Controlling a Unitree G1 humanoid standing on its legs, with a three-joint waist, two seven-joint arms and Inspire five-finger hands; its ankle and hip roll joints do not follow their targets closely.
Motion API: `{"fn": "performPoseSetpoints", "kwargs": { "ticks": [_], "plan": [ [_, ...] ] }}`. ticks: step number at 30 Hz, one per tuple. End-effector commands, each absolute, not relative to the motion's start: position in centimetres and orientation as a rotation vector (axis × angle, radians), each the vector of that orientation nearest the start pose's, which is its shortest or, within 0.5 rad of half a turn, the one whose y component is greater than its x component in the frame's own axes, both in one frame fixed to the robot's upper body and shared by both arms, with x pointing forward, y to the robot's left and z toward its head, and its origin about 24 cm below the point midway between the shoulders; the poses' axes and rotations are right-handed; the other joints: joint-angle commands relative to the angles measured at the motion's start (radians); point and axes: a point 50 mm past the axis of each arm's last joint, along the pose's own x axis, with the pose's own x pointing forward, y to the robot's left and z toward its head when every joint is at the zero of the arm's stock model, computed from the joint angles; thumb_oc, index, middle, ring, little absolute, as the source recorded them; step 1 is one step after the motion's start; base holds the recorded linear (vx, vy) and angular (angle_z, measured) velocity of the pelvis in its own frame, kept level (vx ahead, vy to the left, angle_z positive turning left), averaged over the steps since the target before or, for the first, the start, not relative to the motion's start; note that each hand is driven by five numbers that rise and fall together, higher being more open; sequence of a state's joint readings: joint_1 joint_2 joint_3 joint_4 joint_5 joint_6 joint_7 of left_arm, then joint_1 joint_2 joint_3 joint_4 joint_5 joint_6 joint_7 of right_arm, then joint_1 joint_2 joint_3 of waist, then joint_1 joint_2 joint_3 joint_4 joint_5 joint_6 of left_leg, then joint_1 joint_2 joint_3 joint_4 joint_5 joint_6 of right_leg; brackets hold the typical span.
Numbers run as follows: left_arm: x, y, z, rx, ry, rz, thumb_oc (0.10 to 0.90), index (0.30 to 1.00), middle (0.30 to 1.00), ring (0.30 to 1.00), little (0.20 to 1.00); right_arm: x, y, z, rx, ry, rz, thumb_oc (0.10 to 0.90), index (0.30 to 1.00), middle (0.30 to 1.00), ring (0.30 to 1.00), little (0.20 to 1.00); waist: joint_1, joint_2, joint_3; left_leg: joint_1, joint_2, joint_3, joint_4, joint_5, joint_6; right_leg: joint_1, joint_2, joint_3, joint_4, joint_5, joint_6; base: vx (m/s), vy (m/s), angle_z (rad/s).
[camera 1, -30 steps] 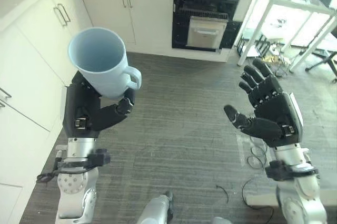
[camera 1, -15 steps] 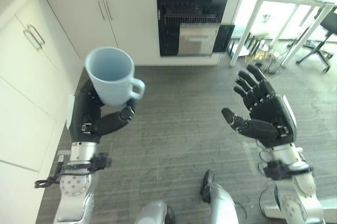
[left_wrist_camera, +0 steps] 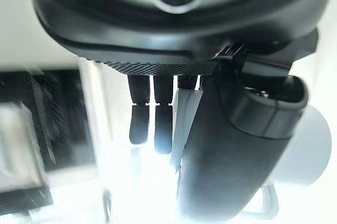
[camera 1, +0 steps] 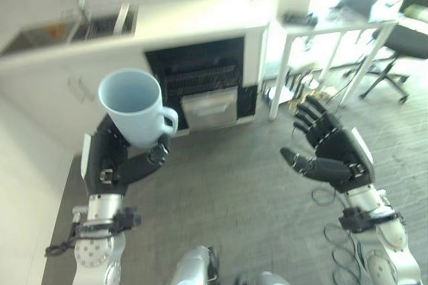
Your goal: Place the dishes in the dishwasher.
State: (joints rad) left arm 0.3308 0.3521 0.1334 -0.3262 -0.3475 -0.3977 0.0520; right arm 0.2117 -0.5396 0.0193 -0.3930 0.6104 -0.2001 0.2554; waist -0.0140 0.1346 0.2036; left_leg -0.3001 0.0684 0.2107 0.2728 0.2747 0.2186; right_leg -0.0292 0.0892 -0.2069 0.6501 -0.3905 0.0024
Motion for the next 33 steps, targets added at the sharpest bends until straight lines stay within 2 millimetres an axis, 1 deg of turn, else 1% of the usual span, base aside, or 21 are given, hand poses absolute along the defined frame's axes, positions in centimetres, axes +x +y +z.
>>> {"fn": "performPoseSetpoints", "kwargs": {
  "ticks": [1, 2, 3, 5, 7, 9, 11, 13, 16, 18, 20, 21, 22, 23, 24, 25, 27, 28, 30, 31, 33],
  "plan": [
    [18.9, 23.2, 16.1, 0.100, -0.745, 0.075, 0.400, 0.300, 0.300, 0.300, 0.300, 20.8, -19.9, 16.2, 0.104, -0.603, 0.371, 0.800, 0.900, 0.900, 0.900, 0.900, 0.063, -0.108, 0.031, 0.051, 0.024, -0.116, 0.027, -0.322, -0.321, 0.031, -0.107, 0.020, -0.350, 0.165, 0.058, 0.33, 0.110, -0.48],
    [18.8, 23.2, 16.1, 0.102, -0.748, 0.078, 0.400, 0.300, 0.300, 0.300, 0.300, 20.7, -19.8, 16.2, 0.101, -0.602, 0.375, 0.800, 0.900, 0.900, 0.900, 0.900, 0.072, -0.105, 0.037, -0.004, 0.025, -0.148, 0.027, -0.308, -0.334, 0.054, -0.092, 0.031, -0.350, 0.147, 0.050, 0.33, 0.129, 0.02],
    [18.7, 23.2, 16.1, 0.102, -0.751, 0.080, 0.400, 0.300, 0.300, 0.300, 0.300, 20.6, -19.9, 16.3, 0.098, -0.602, 0.379, 0.800, 0.900, 0.900, 0.900, 0.900, 0.076, -0.104, 0.037, -0.016, 0.026, -0.150, 0.027, -0.300, -0.335, 0.073, -0.089, 0.035, -0.350, 0.128, 0.044, 0.40, 0.199, 0.27],
    [18.7, 23.3, 16.3, 0.108, -0.763, 0.097, 0.400, 0.300, 0.300, 0.300, 0.300, 20.5, -19.9, 16.6, 0.097, -0.608, 0.398, 0.800, 0.900, 0.900, 0.900, 0.900, 0.080, -0.108, 0.037, -0.009, 0.035, -0.144, 0.027, -0.316, -0.323, 0.092, -0.109, 0.031, -0.350, 0.110, 0.051, 0.35, 0.193, 0.13],
    [19.1, 23.6, 16.9, 0.123, -0.779, 0.107, 0.400, 0.300, 0.300, 0.300, 0.300, 20.0, -20.1, 16.5, 0.124, -0.616, 0.406, 0.800, 0.900, 0.900, 0.900, 0.900, 0.080, -0.123, 0.030, 0.033, 0.035, -0.131, 0.027, -0.355, -0.295, 0.145, -0.150, 0.007, -0.350, 0.093, 0.084, 0.36, 0.192, -0.14],
    [19.4, 23.5, 17.3, 0.134, -0.787, 0.084, 0.400, 0.300, 0.300, 0.300, 0.300, 19.8, -20.2, 16.6, 0.137, -0.623, 0.391, 0.800, 0.900, 0.900, 0.900, 0.900, 0.085, -0.131, 0.016, 0.041, 0.043, -0.111, 0.027, -0.371, -0.284, 0.160, -0.167, -0.019, -0.350, 0.088, 0.096, 0.29, 0.132, -0.16],
    [19.7, 23.2, 17.6, 0.151, -0.799, 0.051, 0.400, 0.300, 0.300, 0.300, 0.300, 19.9, -20.1, 16.6, 0.142, -0.629, 0.363, 0.800, 0.900, 0.900, 0.900, 0.900, 0.100, -0.151, 0.004, 0.053, 0.020, -0.111, 0.027, -0.390, -0.268, 0.188, -0.198, -0.044, -0.350, 0.082, 0.115, 0.31, 0.140, -0.02],
    [19.9, 23.1, 17.9, 0.144, -0.809, 0.015, 0.400, 0.300, 0.300, 0.300, 0.300, 20.2, -19.9, 16.7, 0.138, -0.634, 0.327, 0.800, 0.900, 0.900, 0.900, 0.900, 0.123, -0.156, -0.021, 0.046, -0.003, -0.133, 0.027, -0.395, -0.249, 0.196, -0.220, -0.072, -0.350, 0.094, 0.128, 0.30, 0.193, 0.23],
    [20.0, 23.0, 18.2, 0.137, -0.813, -0.001, 0.400, 0.300, 0.300, 0.300, 0.300, 20.5, -19.8, 16.7, 0.137, -0.636, 0.304, 0.800, 0.900, 0.900, 0.900, 0.900, 0.136, -0.163, -0.039, 0.042, -0.026, -0.148, 0.027, -0.401, -0.232, 0.205, -0.233, -0.085, -0.350, 0.103, 0.140, 0.20, 0.154, 0.26],
    [20.1, 23.1, 18.3, 0.129, -0.808, -0.005, 0.400, 0.300, 0.300, 0.300, 0.300, 20.7, -19.8, 16.7, 0.137, -0.635, 0.291, 0.800, 0.900, 0.900, 0.900, 0.900, 0.149, -0.176, -0.051, 0.045, -0.056, -0.157, 0.027, -0.415, -0.213, 0.222, -0.248, -0.091, -0.350, 0.144, 0.152, 0.19, 0.159, 0.27],
    [20.2, 23.1, 18.3, 0.128, -0.804, -0.007, 0.400, 0.300, 0.300, 0.300, 0.300, 20.8, -19.8, 16.6, 0.142, -0.635, 0.287, 0.800, 0.900, 0.900, 0.900, 0.900, 0.153, -0.179, -0.061, 0.049, -0.080, -0.176, 0.027, -0.423, -0.194, 0.236, -0.250, -0.100, -0.350, 0.243, 0.163, 0.16, 0.169, 0.54],
    [20.2, 23.1, 18.2, 0.130, -0.799, -0.007, 0.400, 0.300, 0.300, 0.300, 0.300, 20.9, -19.6, 16.6, 0.150, -0.635, 0.290, 0.800, 0.900, 0.900, 0.900, 0.900, 0.153, -0.176, -0.065, 0.062, -0.095, -0.190, 0.027, -0.436, -0.181, 0.247, -0.248, -0.112, -0.340, 0.330, 0.172, 0.20, 0.287, 0.64],
    [20.3, 22.9, 18.3, 0.143, -0.795, -0.007, 0.400, 0.300, 0.300, 0.300, 0.300, 20.8, -19.2, 16.4, 0.163, -0.637, 0.300, 0.800, 0.900, 0.900, 0.900, 0.900, 0.144, -0.163, -0.057, 0.101, -0.120, -0.213, 0.027, -0.459, -0.158, 0.149, -0.265, -0.095, -0.087, 0.396, 0.179, 0.23, 0.356, 0.44],
    [20.3, 22.9, 18.2, 0.155, -0.796, 0.010, 0.400, 0.300, 0.300, 0.300, 0.300, 20.9, -18.7, 16.3, 0.170, -0.633, 0.320, 0.800, 0.900, 0.900, 0.900, 0.900, 0.130, -0.148, -0.049, 0.127, -0.124, -0.215, 0.027, -0.469, -0.151, 0.053, -0.264, -0.063, 0.005, 0.370, 0.148, 0.16, 0.286, 0.25],
    [20.4, 22.8, 18.2, 0.157, -0.796, 0.016, 0.400, 0.300, 0.300, 0.300, 0.300, 20.9, -18.5, 16.2, 0.171, -0.632, 0.326, 0.800, 0.900, 0.900, 0.900, 0.900, 0.129, -0.147, -0.047, 0.130, -0.124, -0.211, 0.027, -0.470, -0.151, 0.039, -0.265, -0.064, -0.003, 0.358, 0.140, 0.09, 0.127, 0.25],
    [20.5, 22.8, 18.3, 0.158, -0.796, 0.026, 0.400, 0.300, 0.300, 0.300, 0.300, 21.1, -18.3, 16.1, 0.171, -0.628, 0.334, 0.800, 0.900, 0.900, 0.900, 0.900, 0.127, -0.145, -0.040, 0.137, -0.122, -0.204, 0.027, -0.469, -0.155, 0.019, -0.261, -0.071, -0.050, 0.325, 0.126, 0.08, 0.003, 0.15],
    [20.9, 22.7, 18.6, 0.158, -0.806, 0.032, 0.400, 0.300, 0.300, 0.300, 0.300, 21.4, -18.3, 16.2, 0.170, -0.628, 0.340, 0.800, 0.900, 0.900, 0.900, 0.900, 0.125, -0.138, -0.032, 0.141, -0.115, -0.207, 0.027, -0.463, -0.164, 0.024, -0.231, -0.093, -0.193, 0.280, 0.109, 0.11, -0.100, 0.17],
    [21.1, 22.7, 18.8, 0.161, -0.817, 0.038, 0.400, 0.300, 0.300, 0.300, 0.300, 21.6, -18.4, 16.2, 0.169, -0.636, 0.346, 0.800, 0.900, 0.900, 0.900, 0.900, 0.116, -0.133, -0.022, 0.150, -0.105, -0.209, 0.027, -0.467, -0.169, 0.018, -0.217, -0.108, -0.334, 0.296, 0.108, 0.11, -0.204, 0.31],
    [21.0, 22.9, 18.8, 0.166, -0.823, 0.048, 0.400, 0.300, 0.300, 0.300, 0.300, 21.6, -18.7, 16.3, 0.175, -0.640, 0.353, 0.800, 0.900, 0.900, 0.900, 0.900, 0.102, -0.152, -0.002, 0.178, -0.115, -0.196, 0.027, -0.486, -0.169, -0.064, -0.254, -0.076, -0.350, 0.305, 0.127, 0.13, -0.213, 0.19],
    [20.9, 23.0, 18.8, 0.170, -0.824, 0.054, 0.400, 0.300, 0.300, 0.300, 0.300, 21.7, -18.8, 16.3, 0.181, -0.640, 0.360, 0.800, 0.900, 0.900, 0.900, 0.900, 0.091, -0.164, 0.005, 0.197, -0.126, -0.192, 0.027, -0.506, -0.164, -0.129, -0.279, -0.033, -0.350, 0.336, 0.149, 0.16, -0.182, 0.04],
    [20.7, 23.0, 18.7, 0.178, -0.822, 0.063, 0.400, 0.300, 0.300, 0.300, 0.300, 21.4, -18.9, 16.3, 0.183, -0.637, 0.374, 0.800, 0.900, 0.900, 0.900, 0.900, 0.075, -0.173, 0.013, 0.227, -0.136, -0.201, 0.027, -0.529, -0.160, -0.215, -0.303, 0.027, -0.350, 0.380, 0.172, 0.33, -0.302, 0.22]
  ]
}}
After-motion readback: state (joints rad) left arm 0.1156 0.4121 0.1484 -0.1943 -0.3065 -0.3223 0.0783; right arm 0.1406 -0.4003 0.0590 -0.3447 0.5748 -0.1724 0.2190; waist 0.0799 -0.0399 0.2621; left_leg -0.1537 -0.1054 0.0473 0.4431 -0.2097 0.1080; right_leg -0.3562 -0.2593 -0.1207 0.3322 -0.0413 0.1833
